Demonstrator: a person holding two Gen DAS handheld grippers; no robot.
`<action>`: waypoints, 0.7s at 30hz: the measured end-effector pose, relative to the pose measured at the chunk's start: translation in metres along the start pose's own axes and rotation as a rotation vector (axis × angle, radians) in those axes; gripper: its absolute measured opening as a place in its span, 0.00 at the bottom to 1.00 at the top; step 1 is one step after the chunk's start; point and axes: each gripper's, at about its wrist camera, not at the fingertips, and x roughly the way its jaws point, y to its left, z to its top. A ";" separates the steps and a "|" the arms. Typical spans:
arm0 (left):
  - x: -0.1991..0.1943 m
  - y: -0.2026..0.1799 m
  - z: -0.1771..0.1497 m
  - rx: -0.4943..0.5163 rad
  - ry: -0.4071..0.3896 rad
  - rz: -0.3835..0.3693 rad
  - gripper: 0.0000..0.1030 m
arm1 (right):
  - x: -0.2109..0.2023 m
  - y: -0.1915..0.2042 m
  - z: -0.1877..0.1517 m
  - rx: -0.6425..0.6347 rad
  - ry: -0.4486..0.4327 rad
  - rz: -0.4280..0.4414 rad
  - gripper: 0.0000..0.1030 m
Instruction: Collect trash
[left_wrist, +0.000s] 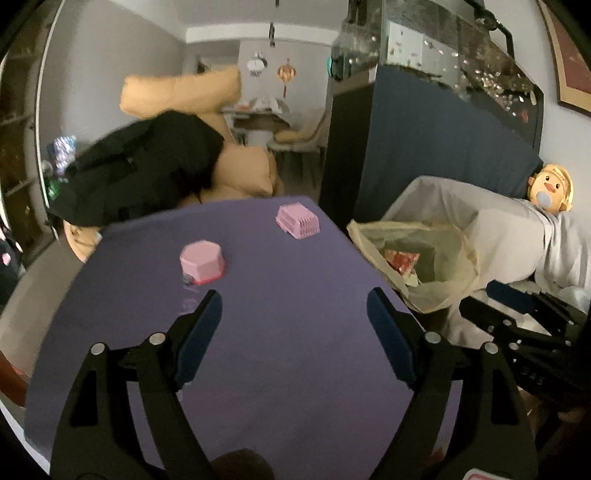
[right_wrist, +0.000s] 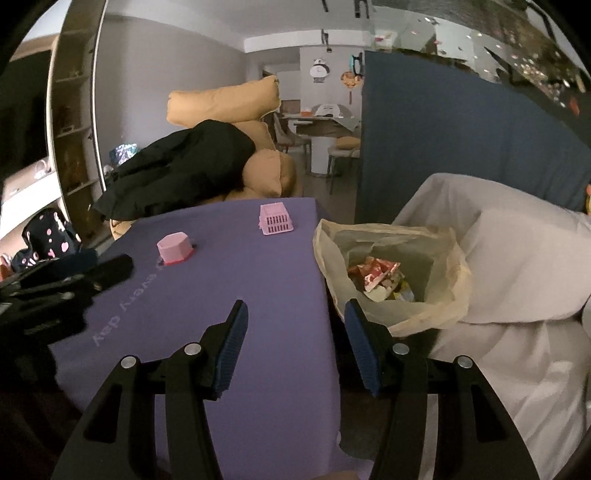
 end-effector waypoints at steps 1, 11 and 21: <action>-0.003 -0.001 0.000 0.005 -0.008 0.014 0.74 | 0.000 -0.001 -0.001 0.007 0.002 -0.001 0.50; -0.007 -0.005 0.000 0.013 0.012 0.049 0.74 | -0.010 -0.003 -0.004 0.036 -0.021 0.007 0.50; -0.008 -0.007 0.000 0.020 0.012 0.050 0.74 | -0.011 -0.006 -0.003 0.039 -0.027 0.000 0.50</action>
